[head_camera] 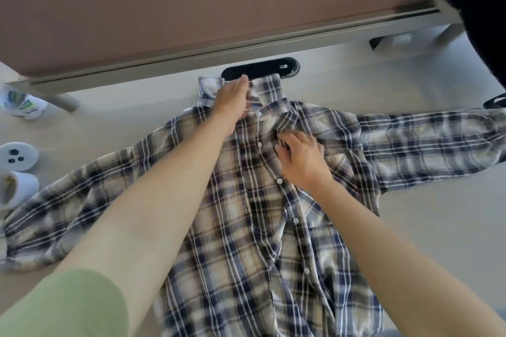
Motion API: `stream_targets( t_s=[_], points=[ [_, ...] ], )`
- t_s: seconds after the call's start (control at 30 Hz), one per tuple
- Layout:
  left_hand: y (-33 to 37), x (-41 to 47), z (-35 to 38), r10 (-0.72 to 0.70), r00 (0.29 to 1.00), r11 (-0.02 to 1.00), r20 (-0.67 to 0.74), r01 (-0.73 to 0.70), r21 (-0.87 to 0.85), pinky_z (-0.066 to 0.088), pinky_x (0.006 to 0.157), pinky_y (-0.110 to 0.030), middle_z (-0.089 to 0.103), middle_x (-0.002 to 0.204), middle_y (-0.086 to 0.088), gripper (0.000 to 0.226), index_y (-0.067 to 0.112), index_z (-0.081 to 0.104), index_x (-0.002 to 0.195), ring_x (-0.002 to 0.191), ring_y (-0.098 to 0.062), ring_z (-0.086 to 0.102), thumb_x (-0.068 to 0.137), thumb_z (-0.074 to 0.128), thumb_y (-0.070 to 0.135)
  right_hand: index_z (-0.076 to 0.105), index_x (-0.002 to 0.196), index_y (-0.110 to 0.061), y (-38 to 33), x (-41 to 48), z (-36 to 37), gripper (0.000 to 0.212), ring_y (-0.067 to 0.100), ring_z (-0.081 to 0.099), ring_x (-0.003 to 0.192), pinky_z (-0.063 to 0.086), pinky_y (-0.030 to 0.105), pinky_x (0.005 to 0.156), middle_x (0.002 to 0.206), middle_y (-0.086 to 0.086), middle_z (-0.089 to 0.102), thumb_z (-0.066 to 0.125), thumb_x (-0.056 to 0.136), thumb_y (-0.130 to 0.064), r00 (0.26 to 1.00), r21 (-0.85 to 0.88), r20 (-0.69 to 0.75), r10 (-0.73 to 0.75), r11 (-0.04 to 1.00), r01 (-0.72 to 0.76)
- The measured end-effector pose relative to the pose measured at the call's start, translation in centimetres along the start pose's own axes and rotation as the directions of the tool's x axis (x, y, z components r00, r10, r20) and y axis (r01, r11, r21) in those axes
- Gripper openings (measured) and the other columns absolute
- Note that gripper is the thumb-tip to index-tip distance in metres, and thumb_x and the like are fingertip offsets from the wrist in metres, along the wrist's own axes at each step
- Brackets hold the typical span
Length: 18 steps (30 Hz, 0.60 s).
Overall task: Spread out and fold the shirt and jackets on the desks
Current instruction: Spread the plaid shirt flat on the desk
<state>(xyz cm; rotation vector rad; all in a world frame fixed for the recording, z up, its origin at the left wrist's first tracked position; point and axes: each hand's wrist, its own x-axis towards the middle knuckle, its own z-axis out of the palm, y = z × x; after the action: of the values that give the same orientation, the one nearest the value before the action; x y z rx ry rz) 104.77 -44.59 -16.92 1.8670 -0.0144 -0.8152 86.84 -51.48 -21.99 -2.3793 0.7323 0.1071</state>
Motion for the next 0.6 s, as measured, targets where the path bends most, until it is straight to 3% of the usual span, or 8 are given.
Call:
stream_targets(
  t_s=[0.03,0.1,0.2,0.27,0.33,0.4,0.5,0.6],
  points=[
    [-1.2,-0.1,0.1,-0.002,1.000,0.995,-0.004,0.003,0.098,0.056,0.091,-0.048,0.068,0.110,-0.005,0.030,0.033,0.060,0.089,0.104,-0.032,0.067,0.099,0.045,0.057,0.057,0.136,-0.018,0.4,-0.4,0.4,0.040,0.033,0.045,0.130,0.034,0.055,0.110,0.140,0.005,0.054,0.046,0.102,-0.036,0.999,-0.033,0.018,0.032,0.999,-0.031],
    [-3.1,-0.9,0.8,-0.060,0.997,0.992,0.043,0.055,0.115,0.054,0.094,-0.052,0.071,0.099,-0.007,0.039,0.031,0.059,0.077,0.100,-0.034,0.069,0.084,0.057,0.068,0.055,0.138,-0.017,0.6,-0.7,0.8,0.041,0.035,0.043,0.130,0.033,0.054,0.109,0.140,0.007,0.053,0.047,0.103,-0.036,0.999,-0.030,0.027,0.043,0.999,-0.042],
    [-4.6,-1.8,2.0,-0.094,0.991,0.982,0.094,0.076,0.172,0.058,0.077,-0.035,0.068,0.082,0.005,0.023,0.028,0.060,0.081,0.079,-0.017,0.067,0.086,0.071,0.047,0.057,0.136,-0.019,0.4,-0.6,1.2,0.035,0.032,0.044,0.131,0.037,0.052,0.104,0.141,0.001,0.055,0.046,0.104,-0.028,0.993,-0.057,0.090,-0.081,0.995,0.086],
    [-4.9,-2.1,2.9,-0.036,0.997,0.964,0.062,0.018,0.265,0.051,0.066,-0.027,0.064,0.086,0.008,0.020,0.025,0.057,0.094,0.077,-0.010,0.062,0.088,0.072,0.038,0.058,0.136,-0.020,0.2,-0.7,1.5,0.035,0.030,0.045,0.132,0.037,0.052,0.104,0.143,-0.002,0.055,0.044,0.104,-0.022,0.983,-0.044,0.125,-0.137,0.989,0.143],
    [-5.1,-2.3,3.4,0.010,0.999,0.946,0.031,-0.020,0.323,0.045,0.064,-0.023,0.060,0.102,0.007,0.030,0.021,0.052,0.119,0.084,-0.011,0.061,0.094,0.065,0.032,0.061,0.133,-0.020,0.4,-1.2,1.6,0.036,0.030,0.047,0.132,0.038,0.054,0.105,0.143,-0.001,0.055,0.042,0.103,-0.019,0.987,0.026,0.067,-0.143,0.990,0.141],
    [-4.6,-2.0,3.3,0.087,0.996,0.946,-0.005,-0.081,0.314,0.047,0.052,-0.020,0.050,0.116,0.008,0.035,0.019,0.042,0.135,0.080,-0.010,0.060,0.102,0.052,0.024,0.061,0.131,-0.019,1.1,-1.9,1.5,0.037,0.030,0.048,0.133,0.038,0.056,0.107,0.144,0.001,0.054,0.039,0.102,-0.024,0.995,0.062,-0.018,-0.101,0.993,0.102],
    [-2.7,-0.4,2.0,0.248,0.963,0.926,-0.105,-0.204,0.319,0.045,0.051,-0.019,0.051,0.120,0.002,0.032,0.019,0.039,0.133,0.073,-0.010,0.058,0.103,0.044,0.010,0.049,0.144,-0.021,2.5,-3.3,1.1,0.048,0.029,0.036,0.143,0.028,0.056,0.116,0.156,0.003,0.041,0.033,0.104,-0.041,1.000,-0.021,-0.006,-0.016,1.000,0.016],
    [-0.8,1.9,0.4,0.306,0.931,0.904,-0.198,-0.219,0.368,0.035,0.048,-0.018,0.054,0.105,-0.003,0.025,0.016,0.042,0.124,0.065,-0.008,0.050,0.101,0.042,0.008,0.032,0.154,-0.031,3.8,-4.3,1.0,0.058,0.026,0.016,0.152,0.015,0.051,0.120,0.164,0.002,0.023,0.021,0.102,-0.056,0.999,-0.153,0.042,-0.026,0.988,0.032]
  ],
)
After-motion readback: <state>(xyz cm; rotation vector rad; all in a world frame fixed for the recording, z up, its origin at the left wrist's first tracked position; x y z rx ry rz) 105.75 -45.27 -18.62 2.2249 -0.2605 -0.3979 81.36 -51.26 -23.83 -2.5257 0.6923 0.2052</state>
